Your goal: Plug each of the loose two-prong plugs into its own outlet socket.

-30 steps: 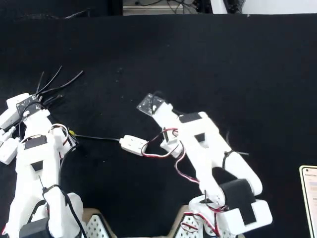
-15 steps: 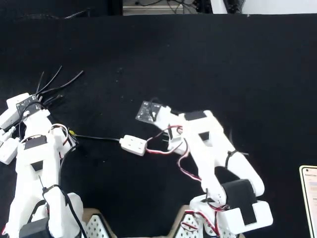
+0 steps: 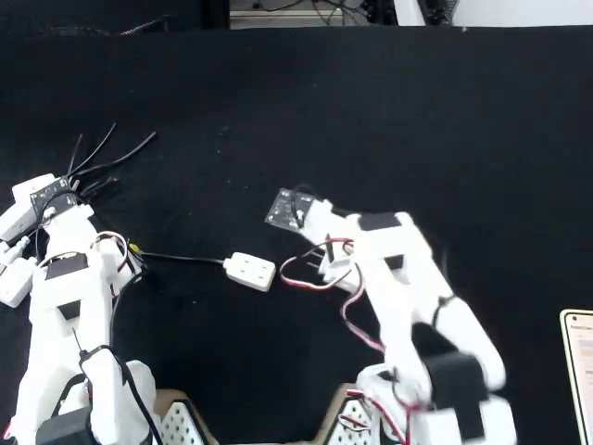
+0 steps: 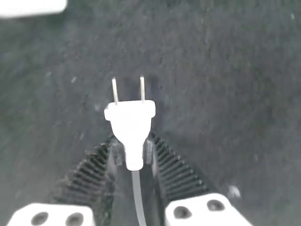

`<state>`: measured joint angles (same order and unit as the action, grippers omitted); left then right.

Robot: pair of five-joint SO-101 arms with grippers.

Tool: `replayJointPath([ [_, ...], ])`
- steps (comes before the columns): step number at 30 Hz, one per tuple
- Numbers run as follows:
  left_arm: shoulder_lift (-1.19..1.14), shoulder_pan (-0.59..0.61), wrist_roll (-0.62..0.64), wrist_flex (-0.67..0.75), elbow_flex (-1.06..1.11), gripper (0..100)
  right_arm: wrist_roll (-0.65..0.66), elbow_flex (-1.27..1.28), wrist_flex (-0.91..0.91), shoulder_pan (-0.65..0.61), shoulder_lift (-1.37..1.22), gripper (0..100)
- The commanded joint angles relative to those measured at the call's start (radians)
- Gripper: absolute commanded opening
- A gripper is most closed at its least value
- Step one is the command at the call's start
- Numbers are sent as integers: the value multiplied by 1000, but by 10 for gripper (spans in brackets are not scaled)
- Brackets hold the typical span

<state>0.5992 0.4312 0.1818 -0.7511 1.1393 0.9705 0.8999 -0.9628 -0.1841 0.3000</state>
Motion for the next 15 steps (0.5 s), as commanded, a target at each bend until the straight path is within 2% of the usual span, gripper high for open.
replayJointPath([
  [1, 23, 8, 9, 9, -15, 202, -86, -71, -127, -20, 222, 10],
  [8, 28, 2, 9, -3, -35, 202, -374, -42, 14, -244, 456, 10],
  [12, 28, -1, 0, -157, -147, 202, -549, 1, 120, -324, 458, 10],
  [15, 29, -2, -57, -203, -216, 202, -647, 64, 267, -327, 463, 10],
])
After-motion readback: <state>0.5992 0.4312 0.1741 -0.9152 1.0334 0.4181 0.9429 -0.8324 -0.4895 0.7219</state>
